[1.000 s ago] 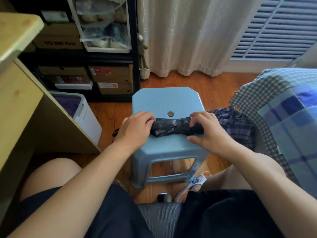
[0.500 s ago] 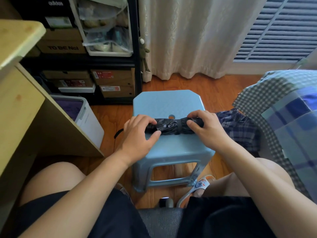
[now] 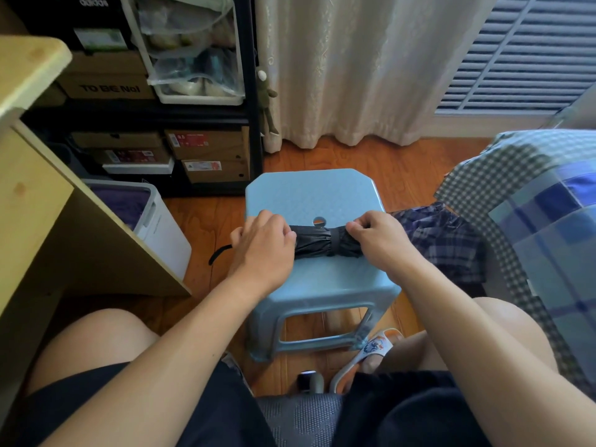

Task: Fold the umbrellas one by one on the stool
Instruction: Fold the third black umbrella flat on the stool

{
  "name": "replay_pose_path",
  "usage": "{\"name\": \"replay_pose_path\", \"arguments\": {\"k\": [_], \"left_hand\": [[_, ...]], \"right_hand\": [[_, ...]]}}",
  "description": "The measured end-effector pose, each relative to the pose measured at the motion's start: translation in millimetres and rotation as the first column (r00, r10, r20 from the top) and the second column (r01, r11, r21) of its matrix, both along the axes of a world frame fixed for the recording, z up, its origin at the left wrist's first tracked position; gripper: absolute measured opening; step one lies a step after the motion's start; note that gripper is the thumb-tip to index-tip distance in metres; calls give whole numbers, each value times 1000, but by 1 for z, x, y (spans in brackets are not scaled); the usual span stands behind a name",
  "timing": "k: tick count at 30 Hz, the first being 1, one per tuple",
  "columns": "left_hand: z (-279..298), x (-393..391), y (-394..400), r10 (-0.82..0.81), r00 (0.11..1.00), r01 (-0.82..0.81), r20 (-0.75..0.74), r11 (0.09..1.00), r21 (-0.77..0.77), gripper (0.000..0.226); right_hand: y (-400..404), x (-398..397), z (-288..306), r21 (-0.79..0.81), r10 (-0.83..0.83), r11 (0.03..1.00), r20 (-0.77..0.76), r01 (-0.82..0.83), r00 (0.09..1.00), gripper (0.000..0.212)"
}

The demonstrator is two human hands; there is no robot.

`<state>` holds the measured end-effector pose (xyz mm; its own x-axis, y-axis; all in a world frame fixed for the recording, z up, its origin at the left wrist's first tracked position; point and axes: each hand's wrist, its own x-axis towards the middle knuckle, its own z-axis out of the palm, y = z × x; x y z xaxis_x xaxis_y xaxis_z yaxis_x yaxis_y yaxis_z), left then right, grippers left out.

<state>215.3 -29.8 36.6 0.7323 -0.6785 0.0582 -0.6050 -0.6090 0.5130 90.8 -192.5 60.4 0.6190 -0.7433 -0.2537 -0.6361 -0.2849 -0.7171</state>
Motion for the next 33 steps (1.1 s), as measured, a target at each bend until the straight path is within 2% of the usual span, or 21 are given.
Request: {"name": "replay_pose_path", "arguments": {"k": [2, 6, 9, 13, 16, 20, 23, 25, 29, 33], "left_hand": [[5, 0, -8, 26, 999, -28, 19, 996, 81, 23], [11, 16, -18, 27, 997, -14, -75, 985, 169, 32], [12, 21, -13, -14, 984, 28, -178, 997, 79, 39], [13, 18, 2, -128, 977, 133, -172, 991, 16, 21], [13, 18, 4, -139, 973, 136, -185, 990, -27, 15], [12, 17, -4, -82, 986, 93, -148, 993, 71, 26], [13, 14, -11, -41, 997, 53, -68, 980, 190, 31], [16, 10, -15, 5, 999, 4, -41, 978, 211, 30], [14, 12, -16, 2, 998, 13, -70, 980, 200, 33], [9, 13, -7, -50, 994, 61, -100, 992, 115, 34]], "right_hand": [[4, 0, 0, -41, 6, 999, -9, -6, 1000, 46], [7, 0, -1, -112, 8, 994, -25, -11, 1000, 47], [7, 3, -2, -63, -66, 996, -2, 65, 998, 43], [2, 0, 1, 3, -31, 1000, 18, 31, 999, 40], [2, -6, 3, 53, -8, 999, 94, 3, 996, 28], [4, -10, 1, 86, -8, 996, 153, -5, 988, 21], [4, -10, 0, 56, -2, 998, 146, -6, 989, 25], [3, -9, -2, 34, 2, 999, 136, -7, 991, 27], [1, -2, -5, -20, 15, 1000, 59, -14, 998, 40], [1, 6, -12, -67, -46, 997, 7, 46, 999, 46]]}}
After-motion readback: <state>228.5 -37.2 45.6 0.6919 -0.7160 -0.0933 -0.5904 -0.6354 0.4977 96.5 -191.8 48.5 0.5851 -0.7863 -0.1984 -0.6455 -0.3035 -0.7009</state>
